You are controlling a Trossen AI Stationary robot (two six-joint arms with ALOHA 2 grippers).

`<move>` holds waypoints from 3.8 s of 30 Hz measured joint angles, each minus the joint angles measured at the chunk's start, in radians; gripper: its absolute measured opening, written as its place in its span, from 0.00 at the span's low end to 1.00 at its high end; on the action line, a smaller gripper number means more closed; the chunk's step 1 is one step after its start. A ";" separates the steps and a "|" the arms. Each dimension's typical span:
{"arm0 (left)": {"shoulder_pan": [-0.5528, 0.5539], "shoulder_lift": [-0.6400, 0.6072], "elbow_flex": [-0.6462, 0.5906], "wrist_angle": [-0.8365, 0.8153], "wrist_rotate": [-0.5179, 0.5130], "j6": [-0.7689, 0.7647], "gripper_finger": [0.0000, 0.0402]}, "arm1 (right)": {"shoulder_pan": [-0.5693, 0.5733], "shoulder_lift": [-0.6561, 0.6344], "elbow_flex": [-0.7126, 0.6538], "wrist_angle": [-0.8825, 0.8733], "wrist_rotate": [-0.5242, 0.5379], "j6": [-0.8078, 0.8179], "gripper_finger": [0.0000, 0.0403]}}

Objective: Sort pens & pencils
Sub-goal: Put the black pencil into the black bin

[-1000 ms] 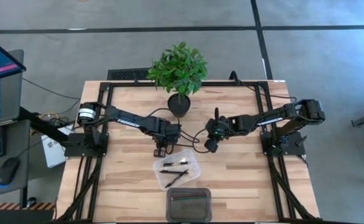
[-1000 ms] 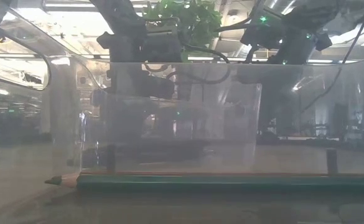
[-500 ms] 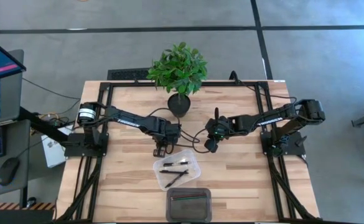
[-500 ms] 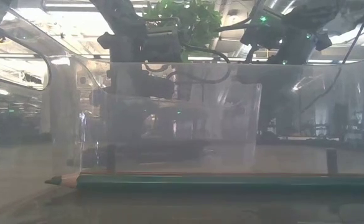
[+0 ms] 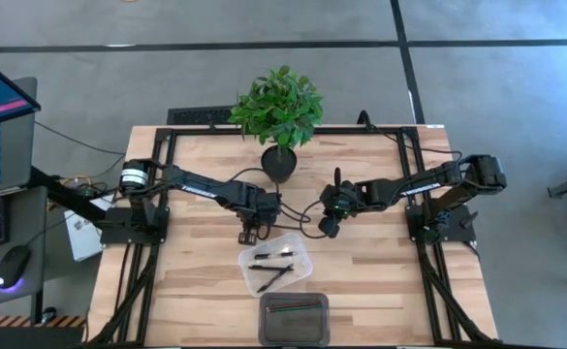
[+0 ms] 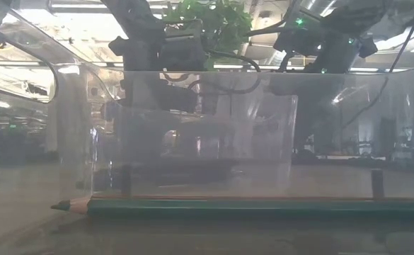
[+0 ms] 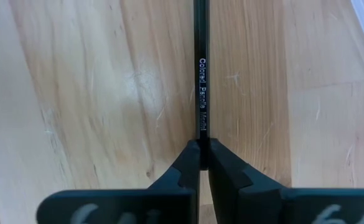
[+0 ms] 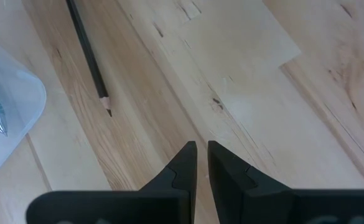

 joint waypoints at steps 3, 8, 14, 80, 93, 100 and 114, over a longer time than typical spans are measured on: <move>0.000 0.000 0.001 -0.016 -0.008 -0.005 0.00 | 0.000 0.000 0.000 0.000 0.000 0.000 0.15; -0.001 -0.005 0.001 -0.029 -0.015 -0.008 0.00 | 0.000 0.000 0.000 -0.003 0.000 0.000 0.15; -0.001 -0.006 0.001 -0.088 -0.061 -0.023 0.00 | 0.000 0.000 0.000 -0.049 0.000 0.000 0.15; 0.025 -0.002 -0.011 -0.176 -0.004 0.075 0.04 | 0.000 0.000 0.000 -0.056 0.000 0.001 0.15; 0.021 -0.016 -0.059 -0.133 -0.010 0.000 0.04 | 0.000 0.000 0.000 -0.056 0.000 0.001 0.15; 0.019 -0.017 -0.059 -0.132 -0.011 -0.003 0.02 | 0.000 0.000 0.000 -0.056 0.000 0.001 0.15; 0.020 -0.048 -0.043 -0.157 0.004 -0.031 0.00 | 0.000 0.000 0.000 -0.055 0.000 0.001 0.15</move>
